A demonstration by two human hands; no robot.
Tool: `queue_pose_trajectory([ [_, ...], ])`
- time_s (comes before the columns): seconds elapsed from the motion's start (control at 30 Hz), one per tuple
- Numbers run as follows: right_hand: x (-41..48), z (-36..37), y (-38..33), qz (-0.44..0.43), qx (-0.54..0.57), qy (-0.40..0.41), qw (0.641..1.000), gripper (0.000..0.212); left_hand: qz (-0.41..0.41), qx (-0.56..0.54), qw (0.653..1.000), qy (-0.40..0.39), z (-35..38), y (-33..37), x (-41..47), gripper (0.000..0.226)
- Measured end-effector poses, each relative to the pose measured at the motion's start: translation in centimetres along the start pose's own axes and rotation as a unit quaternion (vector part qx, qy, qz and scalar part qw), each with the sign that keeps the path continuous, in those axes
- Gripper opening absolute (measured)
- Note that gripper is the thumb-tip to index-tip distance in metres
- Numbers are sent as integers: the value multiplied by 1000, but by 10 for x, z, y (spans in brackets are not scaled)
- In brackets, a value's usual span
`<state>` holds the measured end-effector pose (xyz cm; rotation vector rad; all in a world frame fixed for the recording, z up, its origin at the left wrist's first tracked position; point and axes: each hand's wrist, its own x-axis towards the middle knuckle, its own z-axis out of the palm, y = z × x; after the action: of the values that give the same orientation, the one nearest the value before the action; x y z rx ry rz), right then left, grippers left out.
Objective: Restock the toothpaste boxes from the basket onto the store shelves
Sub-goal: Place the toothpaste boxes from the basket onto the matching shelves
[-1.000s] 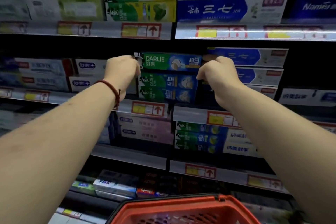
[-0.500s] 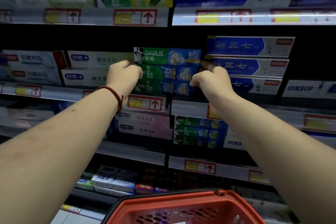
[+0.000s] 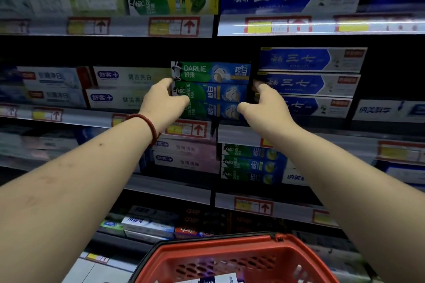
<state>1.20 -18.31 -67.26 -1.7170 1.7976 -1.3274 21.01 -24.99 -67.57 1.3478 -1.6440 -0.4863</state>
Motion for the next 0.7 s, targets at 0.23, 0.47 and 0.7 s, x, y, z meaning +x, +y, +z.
queue_pose_trajectory([
  [0.23, -41, -7, 1, -120, -108, -24, 987, 62, 75, 112, 988, -71, -14, -3, -53, 69],
  [0.47, -96, -6, 17, -139, -176, -90, 970, 69, 65, 110, 985, -115, -13, -39, -120, 61],
  [0.7, -162, 17, 66, -105, -182, -166, 964, 67, 55, 140, 970, -192, 2, -87, -195, 68],
])
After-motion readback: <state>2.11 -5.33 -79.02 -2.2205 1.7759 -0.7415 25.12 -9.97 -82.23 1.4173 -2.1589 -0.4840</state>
